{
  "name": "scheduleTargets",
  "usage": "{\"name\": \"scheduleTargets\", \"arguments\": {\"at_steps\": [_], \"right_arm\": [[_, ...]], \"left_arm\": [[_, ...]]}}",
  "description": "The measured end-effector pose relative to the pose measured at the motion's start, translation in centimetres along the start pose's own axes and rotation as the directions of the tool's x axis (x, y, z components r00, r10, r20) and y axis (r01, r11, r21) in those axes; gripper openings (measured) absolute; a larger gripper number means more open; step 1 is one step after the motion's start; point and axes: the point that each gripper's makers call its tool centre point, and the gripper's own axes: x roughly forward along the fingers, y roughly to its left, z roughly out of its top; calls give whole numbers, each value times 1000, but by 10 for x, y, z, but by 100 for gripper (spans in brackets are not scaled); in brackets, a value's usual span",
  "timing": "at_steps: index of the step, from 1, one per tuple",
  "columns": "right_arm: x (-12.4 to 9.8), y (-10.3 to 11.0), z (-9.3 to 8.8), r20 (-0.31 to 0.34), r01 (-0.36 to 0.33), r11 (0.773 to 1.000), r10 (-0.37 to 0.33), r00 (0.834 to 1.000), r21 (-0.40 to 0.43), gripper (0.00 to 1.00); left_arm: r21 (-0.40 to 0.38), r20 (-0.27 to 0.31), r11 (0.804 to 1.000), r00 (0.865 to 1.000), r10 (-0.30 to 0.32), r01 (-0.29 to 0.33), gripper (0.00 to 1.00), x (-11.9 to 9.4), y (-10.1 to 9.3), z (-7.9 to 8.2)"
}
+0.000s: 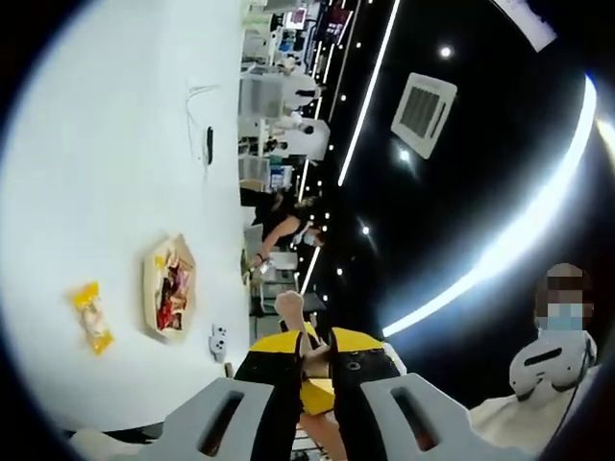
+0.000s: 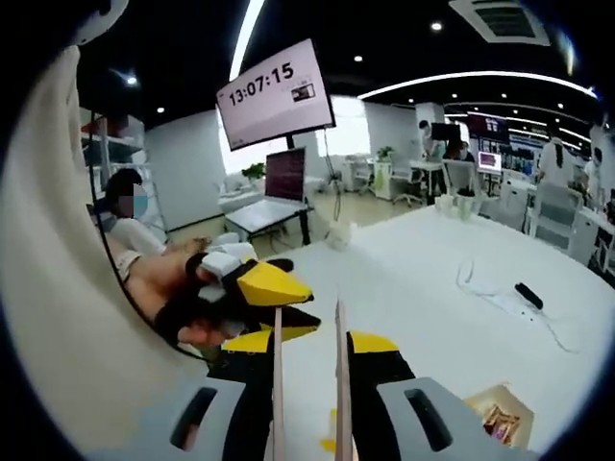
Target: Place the target food into the container with the food tongs after gripping and lifting it, then release it inside without dropping or visibly crushing the food.
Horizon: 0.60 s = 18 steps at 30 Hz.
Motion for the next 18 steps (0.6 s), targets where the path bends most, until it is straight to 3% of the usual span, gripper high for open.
{"name": "scheduleTargets", "arguments": {"at_steps": [4,14,18], "right_arm": [[0,0,-5,-32,-4,1000,4,999,-16,29],[1,3,-6,-31,-18,1000,18,999,-7,27],[2,2,-12,-44,-12,1000,12,999,15,27]], "left_arm": [[15,-14,1000,1000,6,-6,8,0,1,-3],[-15,4,1000,1000,-5,5,9,-3,4,-1],[21,19,999,999,30,-30,10,-4,11,-2]]}}
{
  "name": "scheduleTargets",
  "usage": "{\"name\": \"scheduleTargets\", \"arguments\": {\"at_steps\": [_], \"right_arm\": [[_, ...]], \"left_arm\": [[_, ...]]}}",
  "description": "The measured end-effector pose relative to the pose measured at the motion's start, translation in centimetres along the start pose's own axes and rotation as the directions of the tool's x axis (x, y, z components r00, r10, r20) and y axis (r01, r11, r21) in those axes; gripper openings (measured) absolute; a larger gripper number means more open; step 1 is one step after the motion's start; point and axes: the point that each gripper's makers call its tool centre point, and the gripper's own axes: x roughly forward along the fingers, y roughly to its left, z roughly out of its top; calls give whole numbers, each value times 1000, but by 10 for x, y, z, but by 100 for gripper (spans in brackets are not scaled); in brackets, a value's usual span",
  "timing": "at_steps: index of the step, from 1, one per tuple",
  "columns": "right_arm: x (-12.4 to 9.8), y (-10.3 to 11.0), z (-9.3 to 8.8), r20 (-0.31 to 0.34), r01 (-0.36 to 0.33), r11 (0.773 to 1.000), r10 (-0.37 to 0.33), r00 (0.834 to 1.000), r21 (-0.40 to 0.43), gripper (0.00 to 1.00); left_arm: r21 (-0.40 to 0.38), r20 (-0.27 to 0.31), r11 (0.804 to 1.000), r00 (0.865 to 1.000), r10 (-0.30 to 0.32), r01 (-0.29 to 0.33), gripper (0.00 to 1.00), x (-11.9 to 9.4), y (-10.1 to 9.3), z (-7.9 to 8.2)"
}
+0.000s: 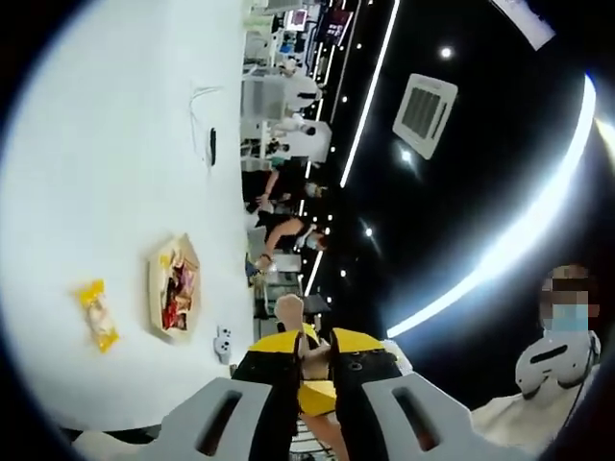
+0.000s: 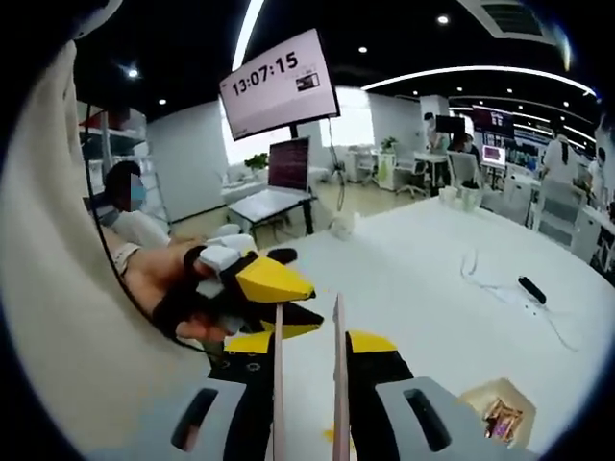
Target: Place the target food into the container with the food tongs after gripping and lifting it, then release it inside without dropping or visibly crushing the food.
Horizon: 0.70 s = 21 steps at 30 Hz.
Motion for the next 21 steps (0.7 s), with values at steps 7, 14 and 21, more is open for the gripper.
{"name": "scheduleTargets", "arguments": {"at_steps": [7,14,21], "right_arm": [[5,7,-38,-97,14,995,-5,995,98,27],[8,7,-66,-204,29,996,-10,979,90,27],[4,0,-88,-241,55,987,-16,970,153,24]], "left_arm": [[150,-49,971,980,195,-185,14,-13,30,-12],[166,-6,971,984,177,-173,16,-27,24,0],[208,60,958,980,190,-199,17,-45,22,20]]}}
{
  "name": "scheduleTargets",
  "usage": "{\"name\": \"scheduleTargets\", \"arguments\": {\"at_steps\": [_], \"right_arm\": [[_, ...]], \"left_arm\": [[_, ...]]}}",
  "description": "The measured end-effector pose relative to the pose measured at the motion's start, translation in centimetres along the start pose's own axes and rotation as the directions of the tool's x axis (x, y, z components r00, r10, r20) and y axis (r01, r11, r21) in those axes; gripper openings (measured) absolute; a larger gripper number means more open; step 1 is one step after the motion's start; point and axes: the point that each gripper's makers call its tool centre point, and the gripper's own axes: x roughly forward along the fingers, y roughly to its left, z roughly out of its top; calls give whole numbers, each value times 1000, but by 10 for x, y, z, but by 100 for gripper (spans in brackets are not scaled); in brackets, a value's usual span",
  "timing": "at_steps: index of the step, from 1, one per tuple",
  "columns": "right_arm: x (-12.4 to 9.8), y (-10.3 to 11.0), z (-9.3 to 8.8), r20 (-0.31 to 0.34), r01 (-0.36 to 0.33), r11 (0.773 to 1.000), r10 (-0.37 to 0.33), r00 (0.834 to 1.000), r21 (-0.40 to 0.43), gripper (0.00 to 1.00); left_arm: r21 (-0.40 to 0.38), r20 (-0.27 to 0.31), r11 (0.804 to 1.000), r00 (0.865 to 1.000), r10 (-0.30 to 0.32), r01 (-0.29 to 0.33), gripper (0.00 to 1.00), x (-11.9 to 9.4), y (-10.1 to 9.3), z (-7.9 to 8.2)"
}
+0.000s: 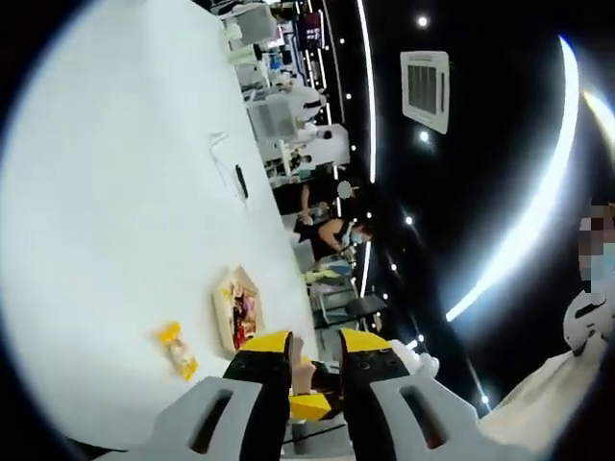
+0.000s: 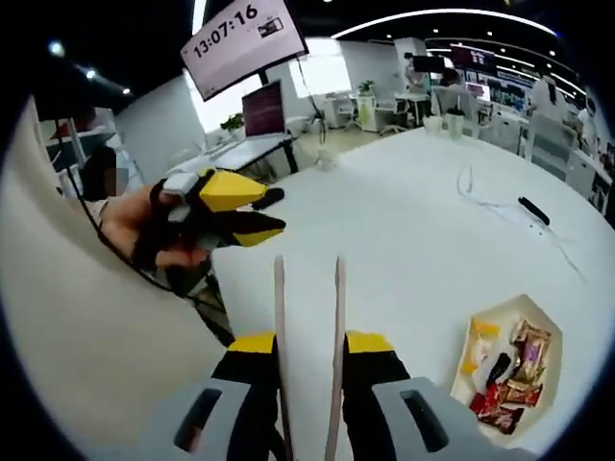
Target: Place the target food into the container with the food tongs after gripping and lifting it, then release it inside without dropping or visibly crushing the food.
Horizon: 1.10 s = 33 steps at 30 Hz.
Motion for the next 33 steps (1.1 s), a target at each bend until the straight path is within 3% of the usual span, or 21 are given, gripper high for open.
{"name": "scheduleTargets", "arguments": {"at_steps": [5,7,10,12,13,15,16,33], "right_arm": [[1,-4,-7,-26,14,1000,-14,1000,26,24],[1,2,-5,-52,16,1000,-16,998,-7,25],[3,9,3,-48,1,1000,-2,999,-25,25],[5,12,7,-48,5,999,-7,999,-43,25],[4,9,7,-57,21,998,-25,998,-61,25],[3,11,15,-13,14,999,-15,1000,-49,25],[1,10,17,-10,19,999,-20,1000,-36,25],[-8,4,33,58,66,990,-59,997,-128,25]], "left_arm": [[20,-10,1000,1000,8,-8,16,0,0,-1],[152,-106,987,992,65,-48,16,6,2,-18],[221,-170,974,982,83,-44,16,15,0,-33],[269,-194,961,974,121,-66,18,20,5,-40],[290,-168,953,975,143,-89,18,20,8,-35],[306,-197,946,966,169,-103,19,19,12,-37],[320,-181,941,968,172,-108,20,19,13,-34],[302,-201,946,962,187,-121,20,23,19,-33]]}}
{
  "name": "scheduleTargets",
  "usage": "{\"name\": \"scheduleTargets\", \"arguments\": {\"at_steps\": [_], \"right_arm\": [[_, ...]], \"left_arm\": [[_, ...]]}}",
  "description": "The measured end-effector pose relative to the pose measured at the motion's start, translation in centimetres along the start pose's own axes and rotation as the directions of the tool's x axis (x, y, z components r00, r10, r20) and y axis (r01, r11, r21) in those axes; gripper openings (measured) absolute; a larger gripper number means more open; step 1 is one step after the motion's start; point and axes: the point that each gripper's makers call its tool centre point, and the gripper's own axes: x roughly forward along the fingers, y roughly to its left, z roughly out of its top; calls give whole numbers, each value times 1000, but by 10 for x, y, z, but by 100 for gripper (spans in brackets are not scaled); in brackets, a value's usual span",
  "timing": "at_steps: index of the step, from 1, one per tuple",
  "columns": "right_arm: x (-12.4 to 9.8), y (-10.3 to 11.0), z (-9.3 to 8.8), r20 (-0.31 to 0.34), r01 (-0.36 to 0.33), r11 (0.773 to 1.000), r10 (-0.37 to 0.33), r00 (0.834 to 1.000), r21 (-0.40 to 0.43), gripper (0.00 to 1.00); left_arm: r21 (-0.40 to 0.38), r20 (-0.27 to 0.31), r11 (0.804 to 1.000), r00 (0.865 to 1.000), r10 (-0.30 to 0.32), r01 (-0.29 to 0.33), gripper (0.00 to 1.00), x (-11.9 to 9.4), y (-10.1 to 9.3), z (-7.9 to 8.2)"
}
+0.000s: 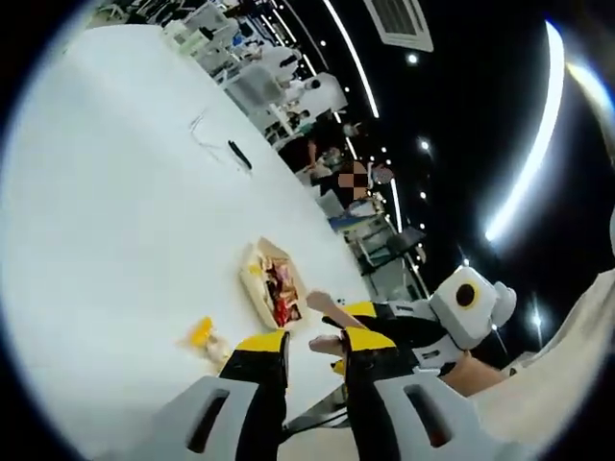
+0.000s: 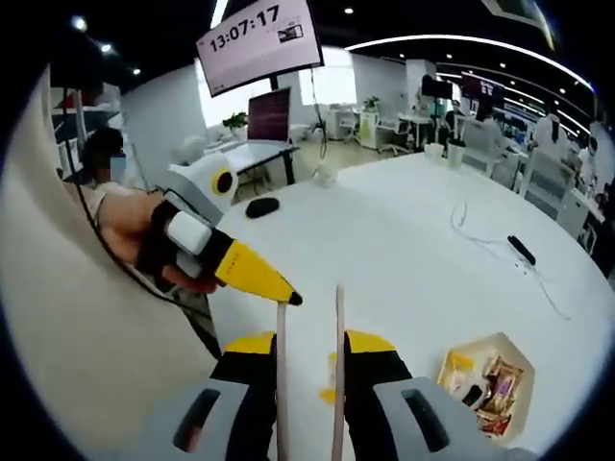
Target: Place the target food into the container with the food tongs after gripping and lifting it, then release it inside without dropping or visibly crushing the food.
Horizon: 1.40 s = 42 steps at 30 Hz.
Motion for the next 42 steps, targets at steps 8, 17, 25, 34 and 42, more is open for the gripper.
{"name": "scheduleTargets", "arguments": {"at_steps": [8,17,25,34,42], "right_arm": [[3,2,-5,-30,-12,999,11,1000,-34,25],[8,-15,-36,-167,45,999,-46,985,-11,25],[16,-28,-95,-399,51,997,-26,916,53,25],[24,-31,-115,-477,57,992,5,879,116,25],[34,-39,-119,-501,71,980,33,865,187,25]], "left_arm": [[-23,-25,1000,1000,2,-2,17,2,4,-7],[-29,2,999,999,35,-35,25,-12,12,-3],[-12,2,998,998,70,-69,29,-30,23,-9],[77,-34,989,991,132,-129,42,-41,37,-15],[109,-66,985,988,141,-133,50,-45,41,-20]]}}
